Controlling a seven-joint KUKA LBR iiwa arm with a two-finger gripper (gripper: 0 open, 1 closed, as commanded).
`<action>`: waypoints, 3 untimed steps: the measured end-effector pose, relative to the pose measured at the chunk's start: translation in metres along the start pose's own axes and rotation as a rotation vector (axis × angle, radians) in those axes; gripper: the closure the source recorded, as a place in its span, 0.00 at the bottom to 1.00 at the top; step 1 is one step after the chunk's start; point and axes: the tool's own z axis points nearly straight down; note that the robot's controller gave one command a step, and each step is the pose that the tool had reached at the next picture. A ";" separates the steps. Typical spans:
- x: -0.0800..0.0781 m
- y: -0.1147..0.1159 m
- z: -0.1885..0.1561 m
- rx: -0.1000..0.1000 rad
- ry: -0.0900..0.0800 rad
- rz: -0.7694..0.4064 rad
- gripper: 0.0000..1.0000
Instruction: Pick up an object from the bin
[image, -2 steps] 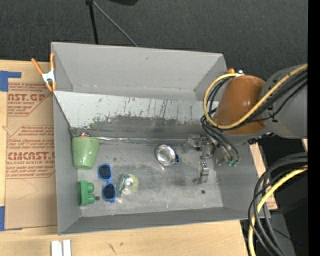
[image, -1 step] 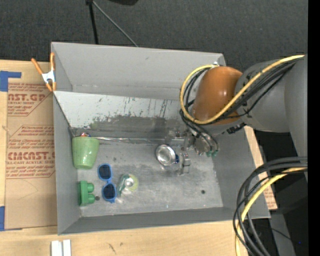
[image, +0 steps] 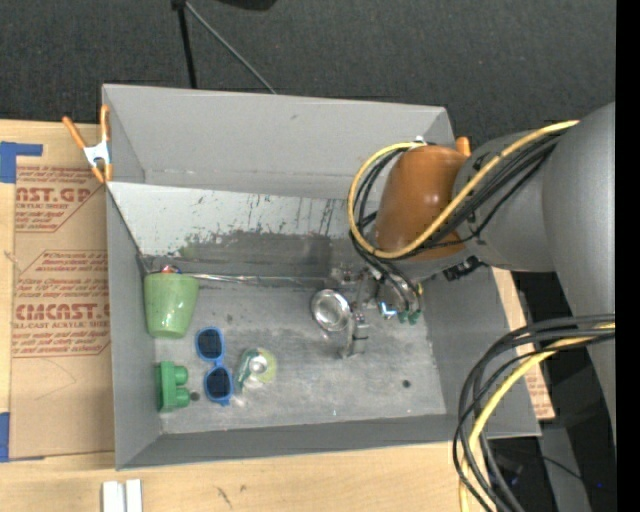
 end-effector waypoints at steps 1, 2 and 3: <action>0.000 0.014 0.001 0.001 -0.002 0.064 0.00; 0.000 0.014 0.001 0.001 -0.002 0.064 1.00; 0.021 0.045 -0.118 0.000 -0.009 0.080 1.00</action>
Offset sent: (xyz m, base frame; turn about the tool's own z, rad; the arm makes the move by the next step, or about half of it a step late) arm -0.0017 0.0130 -0.0012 0.0650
